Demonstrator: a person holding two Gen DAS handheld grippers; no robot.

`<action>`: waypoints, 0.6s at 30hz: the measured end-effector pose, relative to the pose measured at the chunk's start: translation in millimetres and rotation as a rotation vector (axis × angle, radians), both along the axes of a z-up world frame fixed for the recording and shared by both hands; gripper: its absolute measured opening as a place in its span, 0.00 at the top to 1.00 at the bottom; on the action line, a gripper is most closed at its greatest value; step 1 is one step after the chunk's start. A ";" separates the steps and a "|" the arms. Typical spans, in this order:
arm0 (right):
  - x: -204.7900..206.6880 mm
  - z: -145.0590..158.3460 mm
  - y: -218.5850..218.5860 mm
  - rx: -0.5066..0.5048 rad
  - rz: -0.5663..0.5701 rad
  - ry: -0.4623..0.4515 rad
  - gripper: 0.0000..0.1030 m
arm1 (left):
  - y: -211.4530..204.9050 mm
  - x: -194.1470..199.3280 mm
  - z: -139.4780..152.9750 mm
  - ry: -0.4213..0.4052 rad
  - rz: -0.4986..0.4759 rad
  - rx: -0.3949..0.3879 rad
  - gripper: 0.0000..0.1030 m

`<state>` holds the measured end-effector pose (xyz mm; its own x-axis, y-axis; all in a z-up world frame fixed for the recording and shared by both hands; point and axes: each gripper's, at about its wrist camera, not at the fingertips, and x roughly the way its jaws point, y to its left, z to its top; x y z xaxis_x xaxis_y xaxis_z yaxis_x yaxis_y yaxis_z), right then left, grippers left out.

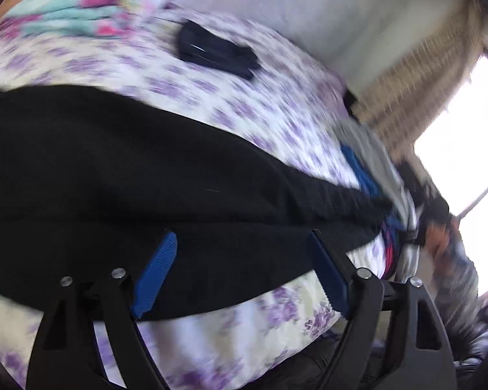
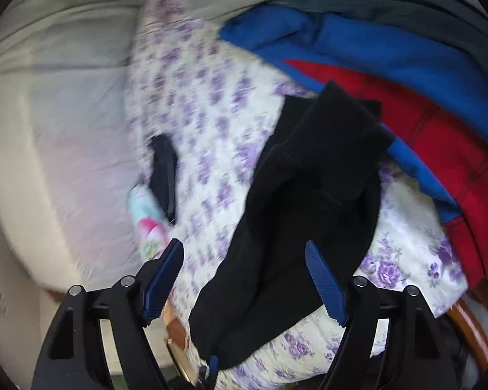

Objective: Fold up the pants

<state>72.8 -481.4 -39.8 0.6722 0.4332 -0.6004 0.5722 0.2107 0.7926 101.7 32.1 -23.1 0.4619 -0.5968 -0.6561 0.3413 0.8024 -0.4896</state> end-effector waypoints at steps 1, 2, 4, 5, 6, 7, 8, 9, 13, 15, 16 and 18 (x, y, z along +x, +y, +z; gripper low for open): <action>9.1 1.0 3.3 -0.029 0.004 0.013 0.25 | -25.2 3.6 0.0 -0.020 -0.060 0.044 0.22; 16.4 2.0 5.2 -0.061 0.011 0.019 0.25 | -45.6 6.8 0.4 -0.041 -0.110 0.078 0.20; 29.7 -1.2 8.7 -0.065 0.043 -0.022 0.41 | -78.3 9.6 1.1 -0.085 -0.190 0.125 0.16; 35.4 -3.2 8.8 -0.071 0.067 -0.046 0.73 | -91.0 12.8 1.3 -0.107 -0.228 0.132 0.14; 38.9 -5.8 9.5 -0.087 0.081 -0.052 0.87 | -99.9 17.6 0.5 -0.125 -0.259 0.125 0.13; 37.5 -12.8 10.4 -0.102 0.076 -0.025 0.95 | -104.6 23.0 -1.4 -0.130 -0.276 0.108 0.12; 33.9 -20.5 8.3 -0.089 0.065 0.003 0.95 | -107.2 28.6 -6.1 -0.122 -0.298 0.073 0.11; 27.5 -29.8 6.9 -0.060 0.040 0.023 0.95 | -106.5 32.5 -13.8 -0.100 -0.316 0.033 0.11; -3.4 -42.4 14.4 -0.004 -0.037 -0.009 0.91 | -92.4 51.5 -41.7 0.007 -0.339 -0.115 0.11; -13.9 -40.3 15.8 -0.014 -0.075 -0.035 0.91 | -88.6 57.3 -45.4 0.043 -0.332 -0.177 0.11; -16.5 -38.8 16.1 -0.029 -0.090 -0.029 0.91 | -88.0 56.2 -44.9 0.038 -0.332 -0.183 0.11; -14.5 -30.0 19.0 -0.053 -0.094 -0.031 0.86 | -92.2 51.6 -44.9 0.019 -0.336 -0.162 0.10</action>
<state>58.3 -462.4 -69.8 0.7268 0.3357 -0.5993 0.5670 0.1993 0.7993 153.3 -60.1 -68.1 0.2115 -0.8099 -0.5471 0.5622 0.5588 -0.6097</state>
